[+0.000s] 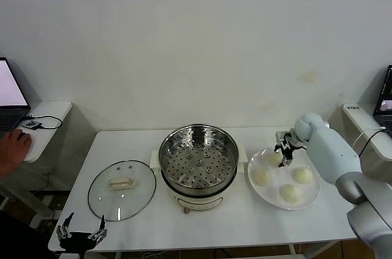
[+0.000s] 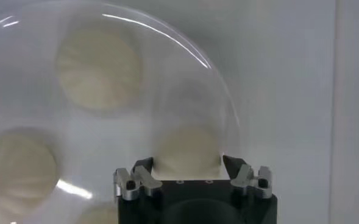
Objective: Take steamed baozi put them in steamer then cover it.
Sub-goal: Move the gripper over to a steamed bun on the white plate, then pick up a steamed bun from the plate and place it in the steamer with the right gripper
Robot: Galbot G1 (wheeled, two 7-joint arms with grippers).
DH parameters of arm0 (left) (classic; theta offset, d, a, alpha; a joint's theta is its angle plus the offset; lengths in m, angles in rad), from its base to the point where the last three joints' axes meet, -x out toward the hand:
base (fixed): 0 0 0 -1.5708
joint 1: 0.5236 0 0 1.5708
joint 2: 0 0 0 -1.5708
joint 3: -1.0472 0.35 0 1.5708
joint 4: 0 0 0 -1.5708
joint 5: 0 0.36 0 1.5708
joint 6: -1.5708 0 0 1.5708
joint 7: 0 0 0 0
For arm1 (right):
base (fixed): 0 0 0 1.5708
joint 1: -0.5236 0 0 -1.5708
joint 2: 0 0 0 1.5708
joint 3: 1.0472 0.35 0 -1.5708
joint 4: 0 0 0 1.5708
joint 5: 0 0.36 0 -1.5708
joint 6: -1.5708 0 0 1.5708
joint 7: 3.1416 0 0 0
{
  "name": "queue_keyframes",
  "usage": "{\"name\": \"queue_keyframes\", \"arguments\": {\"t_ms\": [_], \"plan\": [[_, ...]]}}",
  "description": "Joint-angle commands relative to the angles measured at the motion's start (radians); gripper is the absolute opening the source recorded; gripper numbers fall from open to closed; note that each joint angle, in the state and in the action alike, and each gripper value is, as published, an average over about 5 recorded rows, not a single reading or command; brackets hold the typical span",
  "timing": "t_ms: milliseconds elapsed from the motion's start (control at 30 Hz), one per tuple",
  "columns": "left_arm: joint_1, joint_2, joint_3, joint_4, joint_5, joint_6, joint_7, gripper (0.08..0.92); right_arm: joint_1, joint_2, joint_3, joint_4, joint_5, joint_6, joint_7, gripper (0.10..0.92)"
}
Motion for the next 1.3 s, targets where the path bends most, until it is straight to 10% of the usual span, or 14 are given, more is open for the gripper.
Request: {"name": "queue_keyframes", "arguments": {"t_ms": [33, 533, 933, 1300], "plan": [[-0.002, 0.002, 0.001, 0.005, 0.002, 0.001, -0.001, 0.823, 0.006, -0.007, 0.008, -0.006, 0.012, -0.005, -0.007, 0.631], [-0.006, 0.015, 0.008, -0.051, 0.001, 0.006, 0.004, 0.823, 0.271, -0.173, -0.263, 0.334, 0.45, -0.138, -0.133, 0.609], [-0.003, 0.022, 0.0, -0.113, -0.001, 0.006, 0.001, 0.823, 0.515, 0.007, -0.516, 0.37, 0.721, -0.179, -0.22, 0.61], [-0.006, 0.007, -0.001, -0.105, -0.003, 0.009, 0.003, 0.823, 0.496, 0.218, -0.544, 0.319, 0.61, 0.12, -0.28, 0.602]]}}
